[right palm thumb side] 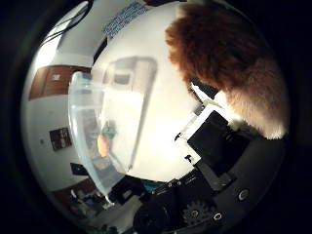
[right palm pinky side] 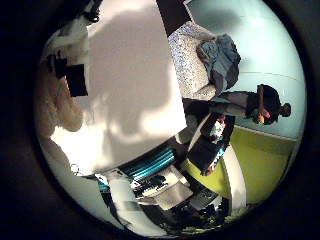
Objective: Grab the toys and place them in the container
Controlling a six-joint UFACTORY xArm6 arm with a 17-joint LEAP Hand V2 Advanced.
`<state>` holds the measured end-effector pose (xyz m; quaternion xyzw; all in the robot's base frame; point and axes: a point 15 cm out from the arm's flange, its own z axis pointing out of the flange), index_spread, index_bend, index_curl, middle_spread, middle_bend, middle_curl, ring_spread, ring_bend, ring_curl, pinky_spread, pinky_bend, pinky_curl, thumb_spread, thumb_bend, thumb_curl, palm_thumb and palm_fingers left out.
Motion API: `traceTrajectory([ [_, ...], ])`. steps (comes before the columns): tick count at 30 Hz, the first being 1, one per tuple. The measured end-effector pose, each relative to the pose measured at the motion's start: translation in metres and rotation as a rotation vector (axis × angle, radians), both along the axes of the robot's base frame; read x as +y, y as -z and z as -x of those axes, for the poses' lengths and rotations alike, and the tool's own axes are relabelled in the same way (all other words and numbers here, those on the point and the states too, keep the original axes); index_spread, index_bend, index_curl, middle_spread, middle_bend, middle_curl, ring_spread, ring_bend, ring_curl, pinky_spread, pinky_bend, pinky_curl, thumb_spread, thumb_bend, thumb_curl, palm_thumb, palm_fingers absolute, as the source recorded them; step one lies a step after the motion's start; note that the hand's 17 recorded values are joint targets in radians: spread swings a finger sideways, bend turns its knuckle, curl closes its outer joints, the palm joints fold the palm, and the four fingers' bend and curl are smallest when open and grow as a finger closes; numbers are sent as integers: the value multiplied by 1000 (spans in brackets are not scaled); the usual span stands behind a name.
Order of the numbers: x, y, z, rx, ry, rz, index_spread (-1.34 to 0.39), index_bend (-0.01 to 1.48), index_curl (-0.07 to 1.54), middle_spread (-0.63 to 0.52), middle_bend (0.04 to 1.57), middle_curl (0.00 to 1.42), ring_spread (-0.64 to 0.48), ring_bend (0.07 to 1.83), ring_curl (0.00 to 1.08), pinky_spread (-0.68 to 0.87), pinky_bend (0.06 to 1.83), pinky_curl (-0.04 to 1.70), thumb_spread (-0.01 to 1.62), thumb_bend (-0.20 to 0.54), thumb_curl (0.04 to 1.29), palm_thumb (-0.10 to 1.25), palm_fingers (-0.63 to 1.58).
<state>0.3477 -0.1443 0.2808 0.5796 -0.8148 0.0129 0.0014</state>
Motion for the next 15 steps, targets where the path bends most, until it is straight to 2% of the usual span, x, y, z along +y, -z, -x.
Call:
traceTrajectory([
  [6,21,-50,17,-42,-40,7,-337,1126,1072,-274,1295,1080,-269,1464,865,-198,1400,1019,1008,-14,650,1048,755],
  [15,90,-104,25,-109,-178,-26,-330,1119,1080,-262,1301,1069,-271,1449,885,-204,1360,1084,1004,-14,672,1043,760],
])
